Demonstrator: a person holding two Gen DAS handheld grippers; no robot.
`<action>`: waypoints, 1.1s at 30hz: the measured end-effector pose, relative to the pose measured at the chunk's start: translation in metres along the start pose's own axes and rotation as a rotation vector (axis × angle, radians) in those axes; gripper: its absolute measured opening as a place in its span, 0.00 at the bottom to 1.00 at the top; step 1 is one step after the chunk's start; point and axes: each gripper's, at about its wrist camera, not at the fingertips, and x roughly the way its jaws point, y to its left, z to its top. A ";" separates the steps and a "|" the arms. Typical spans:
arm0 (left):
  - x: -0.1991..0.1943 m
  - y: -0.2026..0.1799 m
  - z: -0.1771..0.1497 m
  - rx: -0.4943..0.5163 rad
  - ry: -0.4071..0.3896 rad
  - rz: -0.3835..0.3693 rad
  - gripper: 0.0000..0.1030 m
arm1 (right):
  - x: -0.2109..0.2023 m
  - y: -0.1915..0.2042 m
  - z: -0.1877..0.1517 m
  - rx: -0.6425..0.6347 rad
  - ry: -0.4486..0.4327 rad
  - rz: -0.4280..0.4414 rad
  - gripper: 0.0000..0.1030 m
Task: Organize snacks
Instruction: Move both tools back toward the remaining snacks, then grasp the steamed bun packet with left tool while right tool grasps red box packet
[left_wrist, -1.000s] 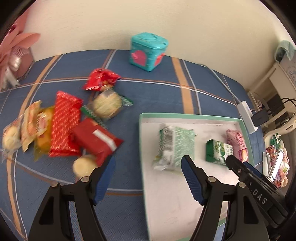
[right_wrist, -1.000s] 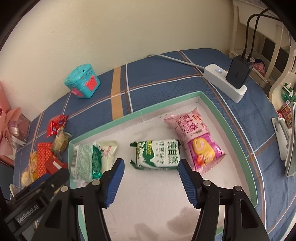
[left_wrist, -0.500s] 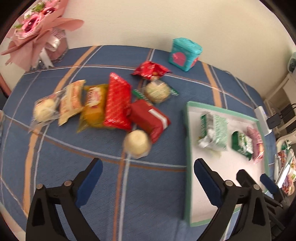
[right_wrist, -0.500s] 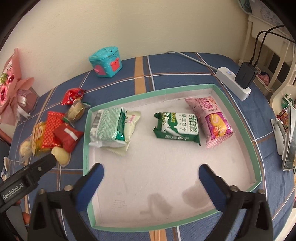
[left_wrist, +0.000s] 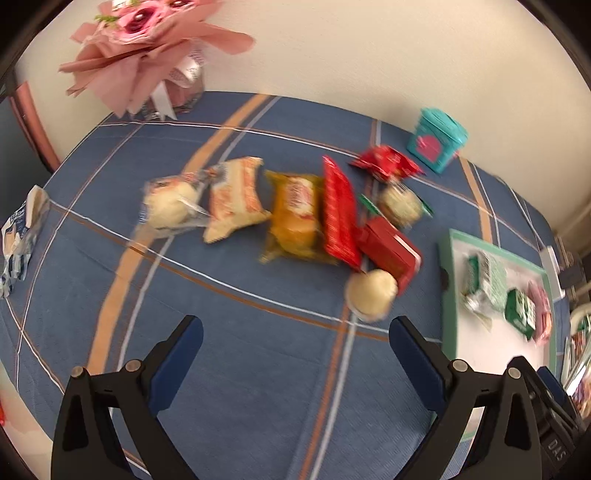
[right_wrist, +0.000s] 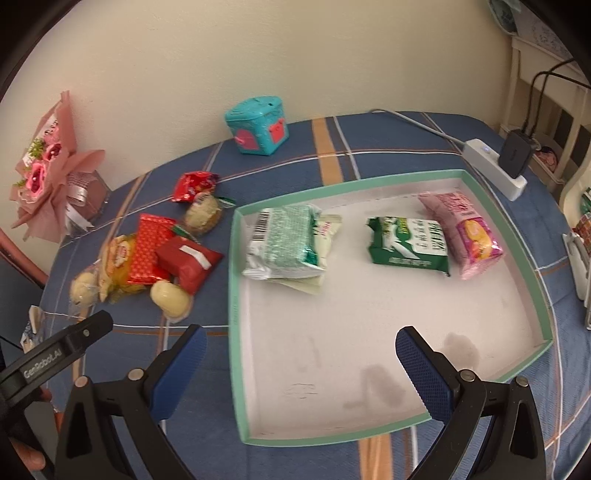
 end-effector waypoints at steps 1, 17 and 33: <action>0.000 0.005 0.003 -0.010 -0.007 0.002 0.98 | 0.000 0.005 0.001 -0.013 -0.010 0.003 1.00; 0.004 0.082 0.064 -0.129 -0.088 0.055 0.98 | 0.041 0.087 0.042 -0.166 0.014 0.086 1.00; 0.064 0.131 0.099 -0.242 -0.007 0.055 0.86 | 0.129 0.126 0.071 -0.283 0.186 0.039 0.83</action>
